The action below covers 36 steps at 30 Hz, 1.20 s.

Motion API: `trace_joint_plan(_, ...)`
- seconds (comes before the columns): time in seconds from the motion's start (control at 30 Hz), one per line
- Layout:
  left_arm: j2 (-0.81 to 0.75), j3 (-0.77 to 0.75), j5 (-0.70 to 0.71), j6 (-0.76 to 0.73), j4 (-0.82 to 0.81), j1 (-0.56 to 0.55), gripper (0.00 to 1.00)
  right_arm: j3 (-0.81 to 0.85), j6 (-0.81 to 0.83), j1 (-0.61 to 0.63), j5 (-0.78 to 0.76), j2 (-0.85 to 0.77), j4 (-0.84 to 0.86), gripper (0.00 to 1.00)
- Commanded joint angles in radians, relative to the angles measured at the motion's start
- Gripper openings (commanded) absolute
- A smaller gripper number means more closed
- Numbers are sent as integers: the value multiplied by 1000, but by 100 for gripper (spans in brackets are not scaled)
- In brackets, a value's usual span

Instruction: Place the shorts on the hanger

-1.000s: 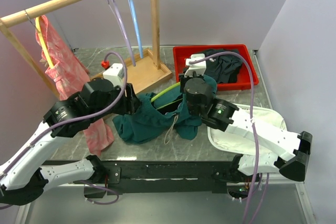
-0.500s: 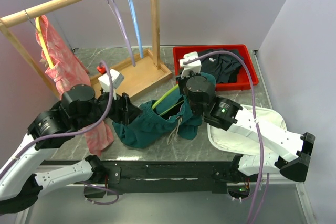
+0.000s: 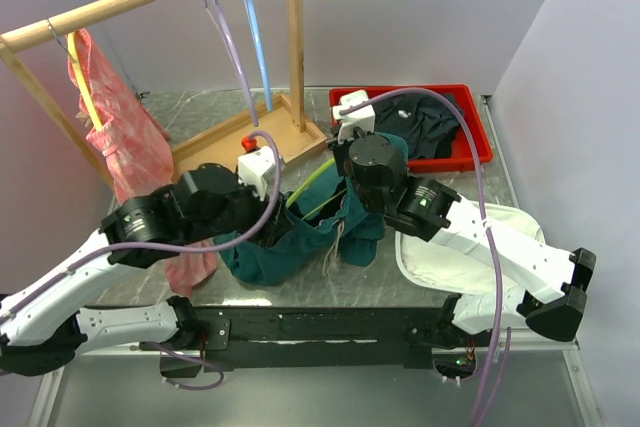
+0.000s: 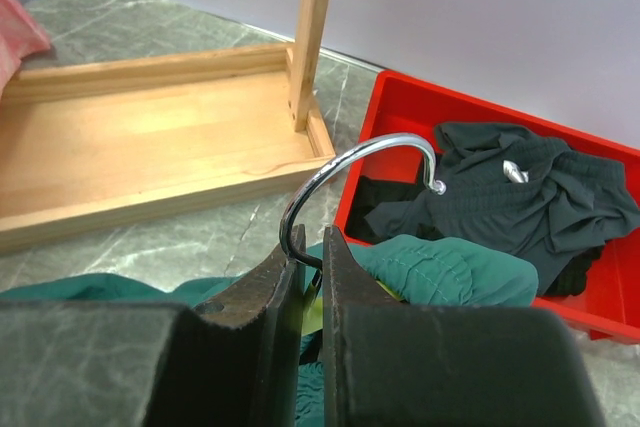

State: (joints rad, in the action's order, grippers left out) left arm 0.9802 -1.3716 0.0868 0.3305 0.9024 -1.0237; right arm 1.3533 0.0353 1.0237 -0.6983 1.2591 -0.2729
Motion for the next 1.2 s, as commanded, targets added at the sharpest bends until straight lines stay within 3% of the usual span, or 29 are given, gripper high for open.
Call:
trace_joint_plan(0.0, 5, 46, 160, 5, -66, -55, 62, 92, -26, 15, 23, 5, 25, 0)
trace_joint_plan(0.13, -29, 143, 235, 22, -183, -107, 38, 89, -34, 19, 37, 3, 11, 0)
trace_joint_plan(0.27, -34, 189, 315, 31, -255, -136, 1, 92, -86, 26, 66, -3, -11, 0)
trace_joint_plan(0.4, -69, 229, 330, 48, -321, -156, 1, 67, -95, 24, 77, -23, -12, 0)
trace_joint_plan(0.47, -93, 243, 315, 53, -326, -156, 1, 52, -100, 24, 79, -38, -15, 5)
trace_joint_plan(0.6, -124, 262, 292, 82, -330, -157, 1, 18, -106, 24, 106, -76, -8, 35)
trace_joint_plan(0.63, -133, 273, 289, 87, -333, -159, 1, 12, -109, 24, 111, -82, -9, 47)
trace_joint_plan(0.77, -161, 295, 297, 119, -324, -161, 1, -19, -130, 22, 131, -119, -12, 64)
trace_joint_plan(0.9, -205, 309, 284, 156, -309, -161, 1, -72, -188, -45, 172, -174, -23, 66)
trace_joint_plan(1.03, -244, 307, 291, 185, -272, -161, 1, -158, -288, -209, 396, -197, -17, 64)
trace_joint_plan(1.17, -255, 301, 292, 211, -235, -161, 1, -194, -301, -231, 485, -208, 26, 64)
